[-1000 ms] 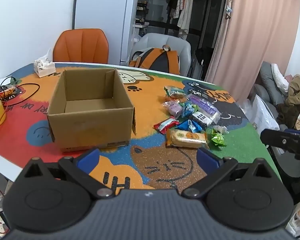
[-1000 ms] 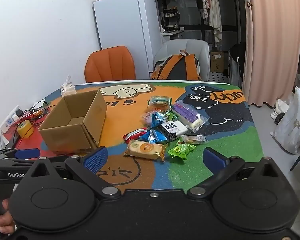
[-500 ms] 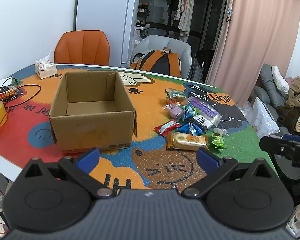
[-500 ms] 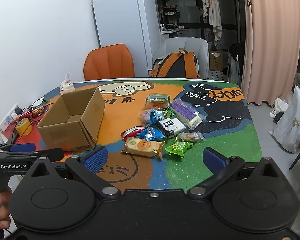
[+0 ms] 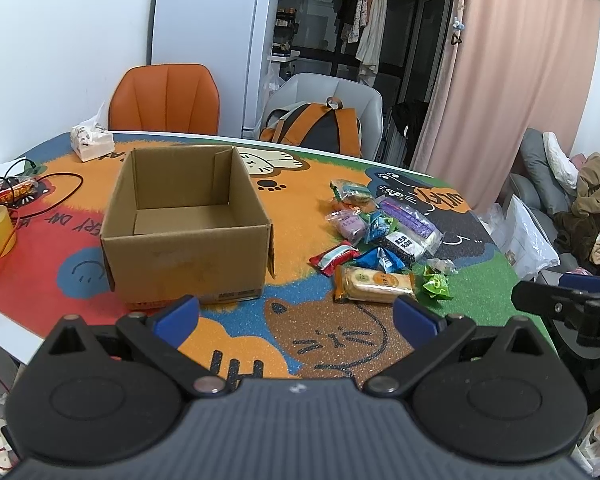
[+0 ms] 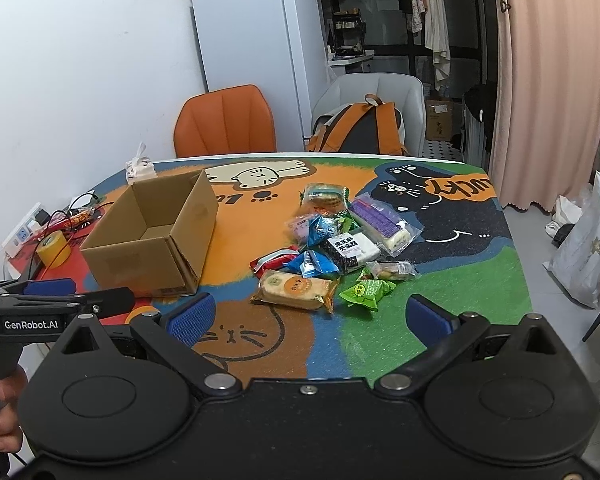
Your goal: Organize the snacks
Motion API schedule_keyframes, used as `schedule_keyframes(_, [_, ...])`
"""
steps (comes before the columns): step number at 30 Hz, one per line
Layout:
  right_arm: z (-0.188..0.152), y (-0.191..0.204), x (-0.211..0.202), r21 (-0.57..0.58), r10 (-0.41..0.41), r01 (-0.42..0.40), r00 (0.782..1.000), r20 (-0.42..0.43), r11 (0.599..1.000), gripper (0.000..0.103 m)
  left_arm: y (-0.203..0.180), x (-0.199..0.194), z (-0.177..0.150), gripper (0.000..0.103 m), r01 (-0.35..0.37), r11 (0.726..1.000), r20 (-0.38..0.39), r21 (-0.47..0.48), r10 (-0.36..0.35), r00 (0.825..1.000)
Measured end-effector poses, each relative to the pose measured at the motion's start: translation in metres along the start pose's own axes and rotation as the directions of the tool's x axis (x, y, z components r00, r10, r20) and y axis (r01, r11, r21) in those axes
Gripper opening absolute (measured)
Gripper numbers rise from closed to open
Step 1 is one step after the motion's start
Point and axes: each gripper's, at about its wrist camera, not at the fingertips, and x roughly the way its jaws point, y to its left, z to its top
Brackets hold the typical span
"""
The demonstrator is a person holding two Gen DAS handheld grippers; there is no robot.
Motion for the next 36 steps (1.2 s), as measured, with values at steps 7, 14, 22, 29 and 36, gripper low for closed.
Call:
schedule_keyframes(7, [0.0000, 0.0005, 0.0001, -0.001, 0.001, -0.001, 1.000, -0.001, 1.000, 0.103, -0.0005, 0.0000, -0.0004, 0.103, 0.000, 1.000, -0.001, 0.001, 0.000, 1.000])
schedule_keyframes(14, [-0.0010, 0.0016, 0.0003, -0.001, 0.003, -0.003, 1.000, -0.001, 1.000, 0.103, -0.0026, -0.0008, -0.0012, 0.103, -0.001, 1.000, 0.000, 0.007, 0.001, 1.000])
schedule_keyframes(22, [-0.0011, 0.0016, 0.0006, 0.000, 0.004, -0.004, 1.000, -0.001, 1.000, 0.103, -0.0050, -0.0017, -0.0025, 0.103, -0.004, 1.000, 0.001, 0.007, 0.004, 1.000])
schedule_keyframes(29, [-0.0024, 0.0023, 0.0015, -0.002, 0.003, -0.003, 1.000, -0.005, 1.000, 0.103, -0.0044, -0.0027, -0.0013, 0.103, -0.006, 1.000, 0.003, 0.008, 0.006, 1.000])
schedule_keyframes(36, [-0.0030, 0.0038, 0.0019, -0.006, 0.005, -0.005, 1.000, -0.003, 1.000, 0.103, -0.0042, -0.0027, -0.0014, 0.103, -0.007, 1.000, 0.004, 0.007, 0.007, 1.000])
